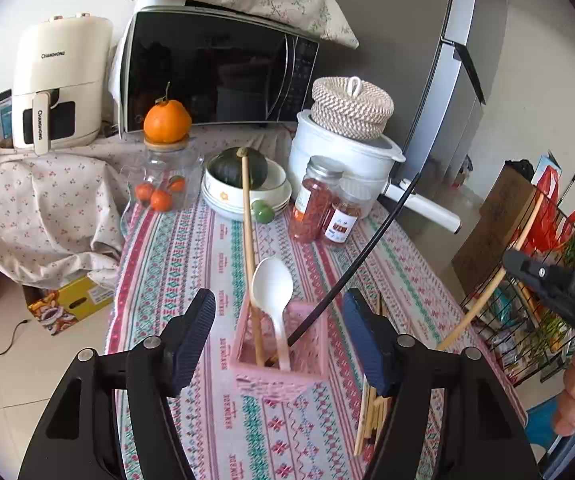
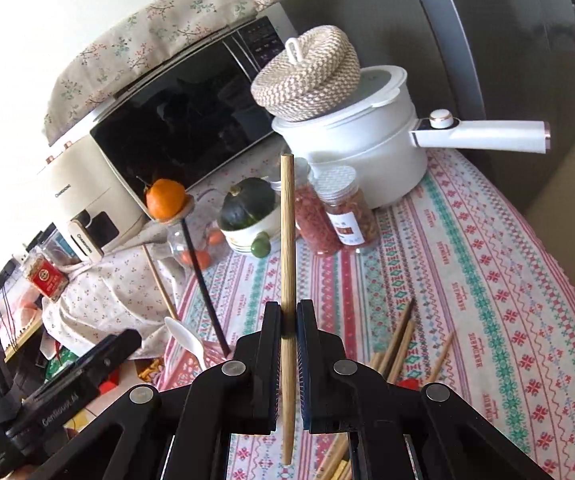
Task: Organize utensils
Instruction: 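Drop the wooden chopstick into the pink basket with the right gripper, then move both open grippers back over the remaining utensil pile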
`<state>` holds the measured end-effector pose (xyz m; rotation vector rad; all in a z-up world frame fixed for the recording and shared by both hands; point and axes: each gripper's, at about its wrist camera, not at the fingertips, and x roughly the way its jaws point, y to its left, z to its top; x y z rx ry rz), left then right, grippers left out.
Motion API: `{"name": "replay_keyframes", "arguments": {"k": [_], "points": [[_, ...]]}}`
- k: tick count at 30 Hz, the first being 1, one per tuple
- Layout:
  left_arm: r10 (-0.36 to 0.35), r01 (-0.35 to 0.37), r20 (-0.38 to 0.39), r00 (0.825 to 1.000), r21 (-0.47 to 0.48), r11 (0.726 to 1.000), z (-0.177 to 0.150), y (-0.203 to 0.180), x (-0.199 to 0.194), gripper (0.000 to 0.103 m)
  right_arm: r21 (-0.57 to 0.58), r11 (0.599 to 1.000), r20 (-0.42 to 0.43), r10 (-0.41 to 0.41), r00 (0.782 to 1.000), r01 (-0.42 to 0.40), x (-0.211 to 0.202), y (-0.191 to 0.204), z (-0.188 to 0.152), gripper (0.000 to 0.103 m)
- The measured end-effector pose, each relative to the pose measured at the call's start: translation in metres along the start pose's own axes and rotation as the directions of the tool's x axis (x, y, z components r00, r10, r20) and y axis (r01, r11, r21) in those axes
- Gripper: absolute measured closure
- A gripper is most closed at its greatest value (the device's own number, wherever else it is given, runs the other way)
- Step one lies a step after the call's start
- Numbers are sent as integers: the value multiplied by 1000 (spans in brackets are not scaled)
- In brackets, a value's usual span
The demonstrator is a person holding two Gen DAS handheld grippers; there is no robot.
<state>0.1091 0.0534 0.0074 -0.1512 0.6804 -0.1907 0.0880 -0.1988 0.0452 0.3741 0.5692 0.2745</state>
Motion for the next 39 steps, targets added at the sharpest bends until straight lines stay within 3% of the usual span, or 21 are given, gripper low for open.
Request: {"name": "replay_keyframes", "arguments": {"k": [6, 13, 25, 28, 29, 30, 31, 33, 36, 39], "points": [[47, -50, -154, 987, -15, 999, -21, 22, -4, 26, -25, 999, 101, 36, 994, -34, -1, 30, 8, 97], [61, -71, -246, 967, -31, 997, -37, 38, 0, 26, -78, 995, 195, 69, 978, -55, 11, 68, 11, 97], [49, -58, -278, 959, -23, 998, -41, 35, 6, 26, -128, 992, 120, 18, 993, -3, 73, 92, -11, 97], [48, -59, -282, 958, -30, 998, -42, 36, 6, 26, -122, 992, 100, 27, 995, -15, 79, 90, -14, 91], [42, -56, -284, 958, -39, 998, -42, 37, 6, 26, -105, 994, 89, 48, 995, -39, 80, 88, -13, 85], [36, -52, -287, 957, -49, 997, -42, 37, 6, 26, -87, 994, 77, 74, 994, -67, 78, 87, -12, 68], [29, -48, -291, 956, -58, 997, -42, 37, 6, 26, -76, 993, 79, 90, 993, -85, 73, 86, -10, 58], [21, -43, -295, 955, -68, 997, -42, 37, 6, 26, -89, 993, 106, 90, 990, -80, 59, 86, -8, 28], [27, -47, -294, 955, -62, 997, -42, 32, 6, 25, -127, 991, 128, 59, 990, -42, 39, 80, -5, 12], [46, -62, -299, 953, -44, 997, -43, 24, 7, 19, -146, 989, 126, 19, 992, -1, 26, 67, -5, 3]]}}
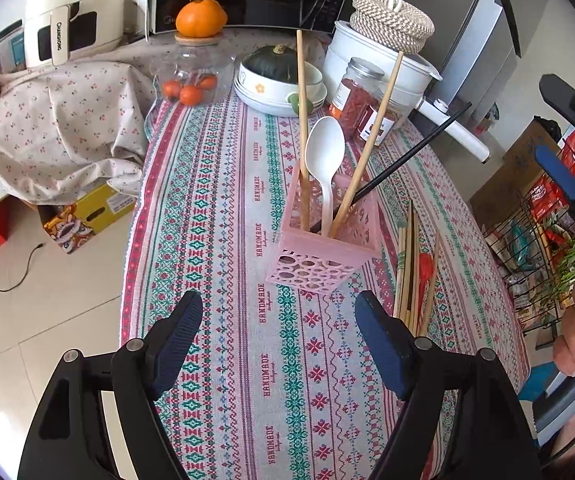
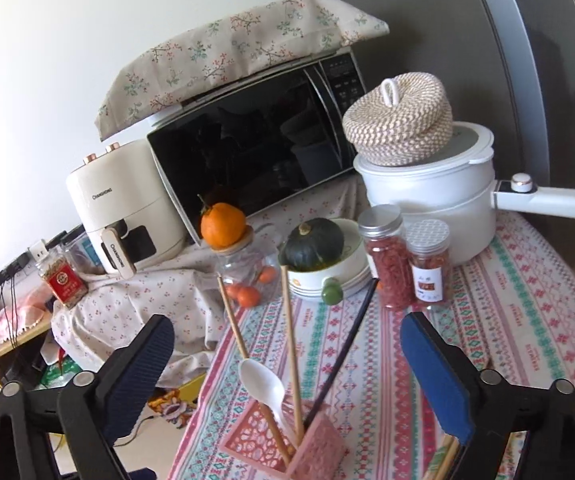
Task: Organize utensils
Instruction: 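Move both open grippers back over the remaining utensil pile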
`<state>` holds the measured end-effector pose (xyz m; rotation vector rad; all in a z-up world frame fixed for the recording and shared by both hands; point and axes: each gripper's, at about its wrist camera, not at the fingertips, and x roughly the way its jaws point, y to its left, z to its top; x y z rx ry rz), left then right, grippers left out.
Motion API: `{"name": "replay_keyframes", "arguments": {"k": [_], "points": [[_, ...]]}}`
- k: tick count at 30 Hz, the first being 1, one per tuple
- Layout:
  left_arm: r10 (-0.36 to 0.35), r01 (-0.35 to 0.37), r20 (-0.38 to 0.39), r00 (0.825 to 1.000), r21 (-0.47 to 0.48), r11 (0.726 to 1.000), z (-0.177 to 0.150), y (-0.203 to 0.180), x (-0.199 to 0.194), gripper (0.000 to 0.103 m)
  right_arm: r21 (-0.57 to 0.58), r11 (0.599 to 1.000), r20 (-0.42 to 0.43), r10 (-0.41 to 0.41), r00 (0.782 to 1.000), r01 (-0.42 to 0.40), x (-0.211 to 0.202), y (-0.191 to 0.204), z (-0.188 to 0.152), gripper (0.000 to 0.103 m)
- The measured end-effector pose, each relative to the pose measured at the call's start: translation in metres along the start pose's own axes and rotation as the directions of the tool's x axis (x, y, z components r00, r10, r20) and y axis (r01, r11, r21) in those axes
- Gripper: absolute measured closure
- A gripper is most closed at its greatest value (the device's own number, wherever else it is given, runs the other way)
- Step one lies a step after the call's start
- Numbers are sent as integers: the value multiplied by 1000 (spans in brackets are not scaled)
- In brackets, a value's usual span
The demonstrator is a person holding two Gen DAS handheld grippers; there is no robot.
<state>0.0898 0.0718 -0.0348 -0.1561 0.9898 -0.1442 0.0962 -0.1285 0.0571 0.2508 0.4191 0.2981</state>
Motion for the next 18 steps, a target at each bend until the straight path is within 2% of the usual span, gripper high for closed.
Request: {"name": "replay_keyframes", "arguments": {"k": [6, 8, 11, 14, 18], "points": [[30, -30, 7, 1000, 30, 999, -4, -17, 3, 2, -57, 989, -40, -138, 990, 136, -12, -33, -8, 0], [40, -42, 25, 999, 46, 998, -6, -24, 3, 0, -83, 980, -60, -186, 981, 181, -12, -42, -12, 0], [44, -46, 35, 998, 59, 997, -8, -32, 6, 0, -122, 964, -117, -249, 962, 235, -7, -55, -20, 0], [23, -23, 18, 1000, 47, 999, -10, -37, 10, 0, -115, 966, -220, -250, 943, 230, 4, -72, -28, 0], [14, -14, 9, 1000, 35, 999, -11, -40, 16, 0, -91, 954, -333, -299, 894, 285, 19, -98, -41, 0]]}}
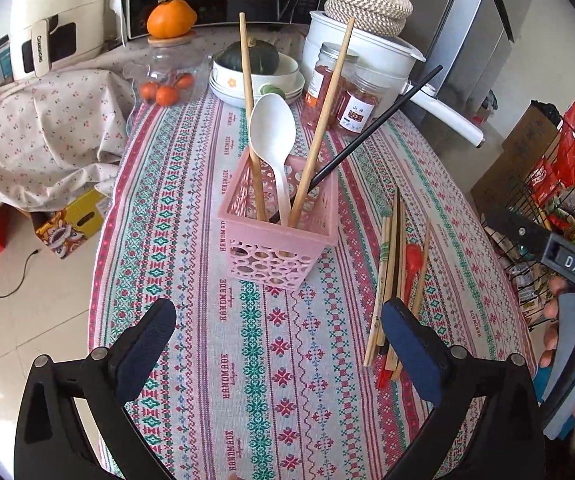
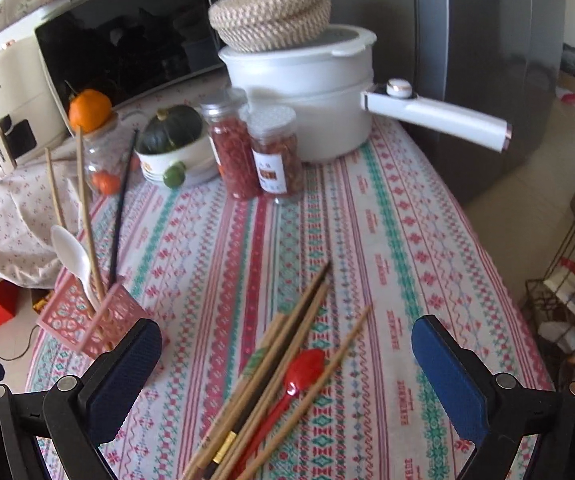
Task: Organize utensils
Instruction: 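Move both open grippers back over the remaining utensil pile, then grasp a loose wooden chopstick with the right gripper and lift it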
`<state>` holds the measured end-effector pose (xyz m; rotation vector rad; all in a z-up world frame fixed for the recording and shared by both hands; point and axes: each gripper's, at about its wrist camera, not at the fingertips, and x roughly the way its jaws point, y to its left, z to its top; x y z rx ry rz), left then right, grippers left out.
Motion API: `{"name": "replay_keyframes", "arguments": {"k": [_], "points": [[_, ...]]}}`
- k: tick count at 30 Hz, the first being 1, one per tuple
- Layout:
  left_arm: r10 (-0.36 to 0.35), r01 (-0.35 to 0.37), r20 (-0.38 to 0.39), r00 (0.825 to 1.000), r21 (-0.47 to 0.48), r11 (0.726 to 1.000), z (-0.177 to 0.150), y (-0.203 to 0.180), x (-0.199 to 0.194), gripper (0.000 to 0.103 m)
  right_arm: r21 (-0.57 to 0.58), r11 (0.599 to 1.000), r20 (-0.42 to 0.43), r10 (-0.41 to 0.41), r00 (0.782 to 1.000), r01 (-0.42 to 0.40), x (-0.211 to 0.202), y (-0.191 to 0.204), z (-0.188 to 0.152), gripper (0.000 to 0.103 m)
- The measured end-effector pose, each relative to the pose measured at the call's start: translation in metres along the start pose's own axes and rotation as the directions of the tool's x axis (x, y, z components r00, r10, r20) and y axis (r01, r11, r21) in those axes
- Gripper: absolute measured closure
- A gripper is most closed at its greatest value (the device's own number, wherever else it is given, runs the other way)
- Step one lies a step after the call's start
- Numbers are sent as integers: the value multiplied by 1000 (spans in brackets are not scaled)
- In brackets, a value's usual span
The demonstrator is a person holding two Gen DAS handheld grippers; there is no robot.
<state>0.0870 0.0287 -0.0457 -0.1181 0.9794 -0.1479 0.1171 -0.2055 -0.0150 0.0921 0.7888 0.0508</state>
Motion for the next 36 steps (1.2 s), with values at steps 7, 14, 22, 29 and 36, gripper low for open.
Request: {"name": "replay_keyframes", "arguments": {"k": [7, 14, 22, 29, 36], "points": [[19, -17, -40, 999, 41, 999, -2, -6, 13, 0, 51, 995, -200, -77, 977, 89, 51, -29, -10, 0], [11, -6, -85, 996, 59, 998, -7, -8, 24, 0, 90, 985, -368, -103, 924, 146, 103, -42, -25, 0], [17, -8, -107, 994, 85, 996, -11, -11, 30, 0, 95, 973, -437, -149, 887, 210, 127, -47, -37, 0], [20, -9, -110, 994, 107, 994, -14, -15, 31, 0, 42, 975, -439, -176, 881, 216, 131, -39, -43, 0], [14, -3, -68, 998, 159, 987, -20, -32, 27, 0, -4, 985, -474, -152, 868, 170, 127, -34, -50, 0]]}}
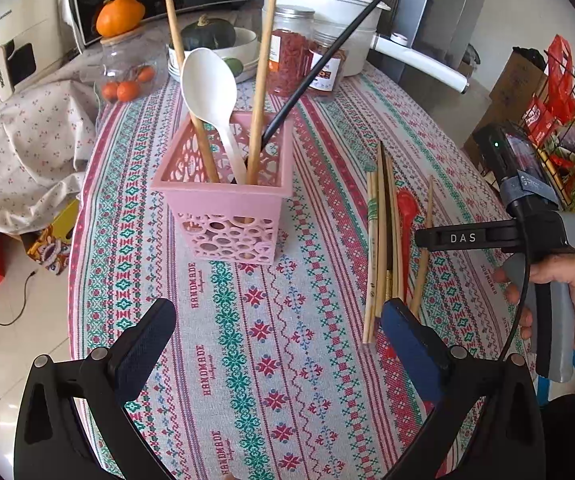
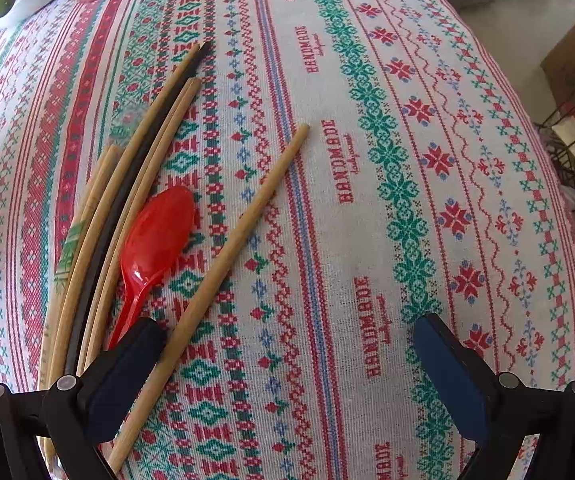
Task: Organize utensils
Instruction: 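Grasp a loose wooden chopstick with the right gripper and lift it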
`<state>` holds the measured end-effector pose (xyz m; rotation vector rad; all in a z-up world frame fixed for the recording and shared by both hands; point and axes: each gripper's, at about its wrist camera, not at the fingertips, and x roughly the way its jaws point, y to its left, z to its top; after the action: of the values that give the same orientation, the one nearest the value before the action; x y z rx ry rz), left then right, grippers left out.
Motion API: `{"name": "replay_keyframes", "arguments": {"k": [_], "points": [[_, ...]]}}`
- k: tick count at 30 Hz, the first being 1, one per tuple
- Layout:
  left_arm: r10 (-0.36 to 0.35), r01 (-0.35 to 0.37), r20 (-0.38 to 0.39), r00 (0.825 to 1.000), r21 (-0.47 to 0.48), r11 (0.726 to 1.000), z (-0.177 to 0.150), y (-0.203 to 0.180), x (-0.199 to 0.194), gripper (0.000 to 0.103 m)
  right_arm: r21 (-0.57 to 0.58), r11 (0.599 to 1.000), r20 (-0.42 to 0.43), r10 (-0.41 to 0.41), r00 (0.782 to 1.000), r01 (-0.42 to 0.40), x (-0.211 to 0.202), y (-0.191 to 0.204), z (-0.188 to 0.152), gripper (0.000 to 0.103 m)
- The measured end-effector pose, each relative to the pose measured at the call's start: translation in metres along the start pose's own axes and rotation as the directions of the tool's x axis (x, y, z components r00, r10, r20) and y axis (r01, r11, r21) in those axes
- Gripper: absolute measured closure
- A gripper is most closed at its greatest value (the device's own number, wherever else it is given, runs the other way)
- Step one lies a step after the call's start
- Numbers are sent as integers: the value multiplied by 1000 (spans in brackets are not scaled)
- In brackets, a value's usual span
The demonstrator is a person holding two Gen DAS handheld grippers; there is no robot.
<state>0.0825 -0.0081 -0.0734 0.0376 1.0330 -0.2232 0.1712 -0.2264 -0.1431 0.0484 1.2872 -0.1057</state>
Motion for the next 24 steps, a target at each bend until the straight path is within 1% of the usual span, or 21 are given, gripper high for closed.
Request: {"name": "replay_keyframes", "arguments": {"k": [2, 4, 6, 7, 8, 9, 10, 11, 12, 14, 16, 19, 21, 24], "points": [[-6, 6, -16, 1000, 26, 1000, -1, -7, 3, 0, -14, 1000, 2, 7, 1000, -7, -1, 0, -5, 0], [-17, 18, -27, 999, 54, 998, -3, -15, 6, 0, -13, 1000, 8, 6, 1000, -6, -5, -2, -9, 5], [-26, 28, -37, 999, 78, 997, -4, -24, 8, 0, -9, 1000, 20, 9, 1000, -8, -11, -7, -14, 20], [-30, 33, -41, 999, 88, 996, -4, -28, 9, 0, -12, 1000, 27, 10, 1000, -9, -15, -8, -14, 24], [-31, 35, -45, 999, 97, 995, -4, -32, 10, 0, -14, 1000, 35, 12, 999, -11, -18, -10, -16, 33], [-32, 37, -47, 998, 104, 994, -4, -36, 11, 0, -13, 1000, 41, 14, 999, -14, -22, -13, -15, 48], [-33, 39, -49, 998, 110, 993, -3, -40, 12, 0, -10, 1000, 45, 18, 999, -18, -25, -15, -17, 56], [-35, 41, -49, 998, 115, 993, -3, -44, 13, 0, -4, 1000, 45, 26, 999, -26, -26, -19, -18, 76], [-38, 43, -47, 998, 119, 992, -2, -47, 13, 0, 6, 999, 44, 38, 998, -38, -27, -24, -19, 84], [-45, 49, -39, 998, 123, 991, 1, -55, 15, 0, 30, 997, 45, 68, 997, -69, -27, -35, -20, 93], [-56, 61, -38, 998, 130, 990, 4, -63, 16, 0, 57, 994, 48, 94, 994, -97, -27, -50, -20, 96], [-65, 72, -50, 997, 146, 987, 9, -76, 21, 0, 80, 992, 66, 93, 993, -99, -30, -68, -24, 97], [-67, 76, -58, 996, 163, 984, 13, -85, 27, 0, 99, 988, 83, 108, 991, -117, -36, -80, -24, 97], [-36, 52, -80, 996, 208, 977, 23, -102, 36, 0, 109, 984, 107, 131, 986, -143, -46, -94, -27, 97]]}}
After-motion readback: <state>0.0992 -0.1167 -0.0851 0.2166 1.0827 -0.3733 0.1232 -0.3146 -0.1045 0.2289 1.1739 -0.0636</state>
